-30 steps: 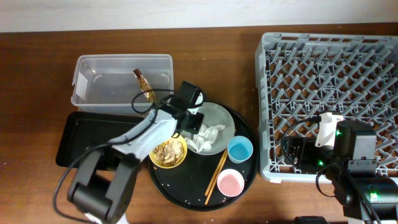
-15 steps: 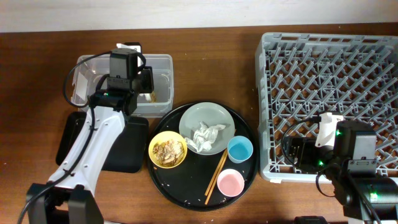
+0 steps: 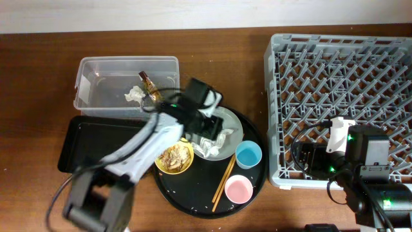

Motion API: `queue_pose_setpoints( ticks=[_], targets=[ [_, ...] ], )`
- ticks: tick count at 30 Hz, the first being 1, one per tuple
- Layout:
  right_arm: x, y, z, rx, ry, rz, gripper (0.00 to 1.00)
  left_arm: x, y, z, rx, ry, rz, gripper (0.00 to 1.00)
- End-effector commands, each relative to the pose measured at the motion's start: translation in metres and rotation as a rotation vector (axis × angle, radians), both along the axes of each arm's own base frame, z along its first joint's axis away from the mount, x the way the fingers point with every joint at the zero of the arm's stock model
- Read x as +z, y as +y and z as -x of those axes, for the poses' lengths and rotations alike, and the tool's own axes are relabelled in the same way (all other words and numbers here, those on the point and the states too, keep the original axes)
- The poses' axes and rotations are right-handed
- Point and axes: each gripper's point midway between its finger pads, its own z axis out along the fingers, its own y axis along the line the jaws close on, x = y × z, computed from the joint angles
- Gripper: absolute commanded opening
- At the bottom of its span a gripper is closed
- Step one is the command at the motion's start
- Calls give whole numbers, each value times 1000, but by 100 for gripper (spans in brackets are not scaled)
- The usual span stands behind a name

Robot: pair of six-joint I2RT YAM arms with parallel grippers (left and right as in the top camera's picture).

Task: Sort waste into correct bins and load items into the dishwasher rack
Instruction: 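Grasp the white tissue with the left gripper and drop it in the clear bin, then grasp the yellow bowl with the left gripper and lift it over the black tray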

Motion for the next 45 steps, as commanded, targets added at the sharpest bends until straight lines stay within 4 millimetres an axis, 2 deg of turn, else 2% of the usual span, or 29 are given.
queue_pose_setpoints(
  ticks=[1, 3, 5, 6, 8, 9, 11, 14, 15, 16, 17, 19, 20, 22, 24, 26, 27, 29, 30, 32, 35, 37, 40, 45],
  targets=[
    [7, 2, -1, 3, -19, -9, 98, -38, -14, 21, -58, 103, -48, 69],
    [7, 2, -1, 3, -19, -9, 98, -55, -16, 34, -79, 153, -83, 68],
    [7, 2, -1, 3, -19, -9, 98, -60, -16, 38, -84, 171, -99, 62],
    [7, 2, -1, 3, -19, -9, 98, -61, -12, 38, -78, 170, -117, 50],
    [7, 2, -1, 3, -18, -9, 98, -63, -6, 35, -67, 156, -149, 12],
    [7, 2, -1, 3, -18, -9, 98, -63, -5, 34, -63, 148, -157, 1],
    [7, 2, -1, 3, -18, -9, 98, -53, -5, 26, -54, 116, -160, 0],
    [7, 2, -1, 3, -18, -9, 98, -2, 9, 1, 9, 1, -168, 0],
    [7, 2, -1, 3, -18, -8, 98, 18, 18, -10, 43, -49, -177, 0],
    [7, 2, -1, 3, -18, -9, 98, 50, 35, -27, 106, -138, -186, 0],
    [7, 2, -1, 3, -18, -9, 98, 73, 49, -39, 157, -204, -182, 0],
    [7, 2, -1, 3, -18, -9, 98, 107, 82, -59, 268, -313, -175, 0],
    [7, 2, -1, 3, -18, -9, 98, 115, 94, -66, 305, -340, -174, 0],
    [7, 2, -1, 3, -18, -9, 98, 129, 133, -90, 418, -397, -159, 0],
    [7, 2, -1, 3, -18, -9, 98, 132, 165, -106, 501, -423, -158, 0],
    [7, 2, -1, 3, -18, -9, 98, 130, 186, -116, 551, -431, -164, 1],
    [7, 2, -1, 3, -18, -9, 98, 127, 192, -120, 565, -430, -167, 8],
    [7, 2, -1, 3, -17, -9, 98, 115, 199, -124, 579, -410, -178, 55],
    [7, 2, 0, 3, -16, -8, 98, 113, 198, -124, 575, -402, -176, 64],
    [6, 2, 0, 3, -15, -9, 98, 113, 194, -123, 562, -395, -157, 67],
    [6, 2, 0, 3, -14, -8, 98, 99, 160, -104, 450, -274, -46, 67],
    [6, 2, 0, 3, -15, -8, 98, 89, 143, -86, 398, -194, -38, 68],
    [6, 2, 0, 3, -14, -8, 98, 72, 112, -45, 310, -58, -81, 72],
    [6, 2, 0, 3, -14, -9, 98, 58, 70, 9, 249, 93, -123, 72]
  ],
)
